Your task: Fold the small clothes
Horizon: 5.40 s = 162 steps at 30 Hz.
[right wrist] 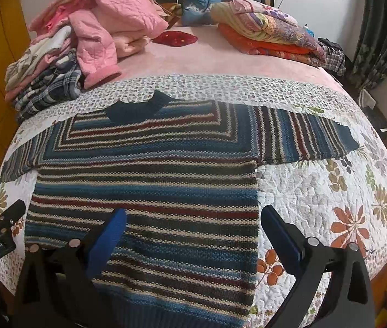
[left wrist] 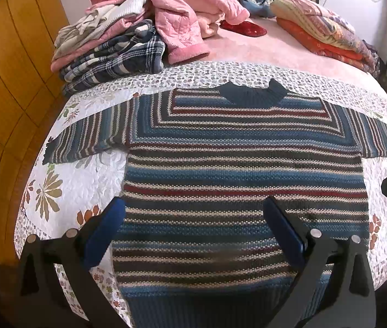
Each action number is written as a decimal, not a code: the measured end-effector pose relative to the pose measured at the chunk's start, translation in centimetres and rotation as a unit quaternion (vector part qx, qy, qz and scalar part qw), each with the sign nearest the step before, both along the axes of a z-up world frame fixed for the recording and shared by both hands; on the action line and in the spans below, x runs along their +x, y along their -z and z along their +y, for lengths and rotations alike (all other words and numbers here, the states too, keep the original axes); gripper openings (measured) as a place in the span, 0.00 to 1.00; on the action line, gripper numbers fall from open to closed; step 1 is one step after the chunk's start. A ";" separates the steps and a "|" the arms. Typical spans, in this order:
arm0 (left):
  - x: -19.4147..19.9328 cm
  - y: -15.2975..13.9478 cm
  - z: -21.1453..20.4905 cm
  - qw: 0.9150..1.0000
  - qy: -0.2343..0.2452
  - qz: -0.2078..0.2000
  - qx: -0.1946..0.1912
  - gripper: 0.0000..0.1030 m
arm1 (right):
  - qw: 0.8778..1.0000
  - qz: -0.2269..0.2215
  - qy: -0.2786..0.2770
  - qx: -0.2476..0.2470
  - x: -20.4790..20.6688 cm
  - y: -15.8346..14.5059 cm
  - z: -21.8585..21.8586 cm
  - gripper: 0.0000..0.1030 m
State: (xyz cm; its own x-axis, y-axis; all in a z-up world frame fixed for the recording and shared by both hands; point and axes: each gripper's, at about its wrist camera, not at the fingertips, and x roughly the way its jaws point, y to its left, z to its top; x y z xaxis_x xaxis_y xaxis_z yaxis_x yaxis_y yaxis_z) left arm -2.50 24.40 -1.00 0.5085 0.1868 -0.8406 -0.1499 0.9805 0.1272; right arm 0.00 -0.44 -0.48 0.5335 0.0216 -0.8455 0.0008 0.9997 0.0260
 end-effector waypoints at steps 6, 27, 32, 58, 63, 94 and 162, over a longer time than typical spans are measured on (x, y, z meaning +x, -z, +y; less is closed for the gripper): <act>0.1 -0.1 -0.1 1.000 -0.001 0.000 0.000 0.97 | 1.000 -0.001 -0.003 0.001 0.0 0.1 0.1 0.96; 0.0 -0.4 0.3 1.000 -0.004 -0.006 0.001 0.97 | 1.000 -0.005 -0.006 0.000 0.2 -0.1 0.4 0.96; -0.2 -0.7 0.5 1.000 -0.005 -0.009 0.004 0.97 | 1.000 -0.006 -0.006 -0.001 0.1 -0.1 0.4 0.96; -0.4 -1.1 1.1 1.000 -0.008 -0.011 0.004 0.97 | 1.000 -0.012 -0.010 -0.005 0.3 -0.5 1.0 0.96; -0.4 -1.1 1.1 1.000 -0.009 -0.012 0.005 0.97 | 1.000 -0.013 -0.011 -0.005 0.2 -0.5 1.0 0.96; 8.2 -0.7 -4.3 0.998 -0.047 -0.042 -0.009 0.97 | 0.999 0.008 0.031 -0.006 10.4 -1.1 -13.0 0.96; 20.6 7.9 -5.0 0.995 0.011 0.023 -0.095 0.97 | 0.989 0.092 -0.097 0.063 22.4 8.5 -5.8 0.11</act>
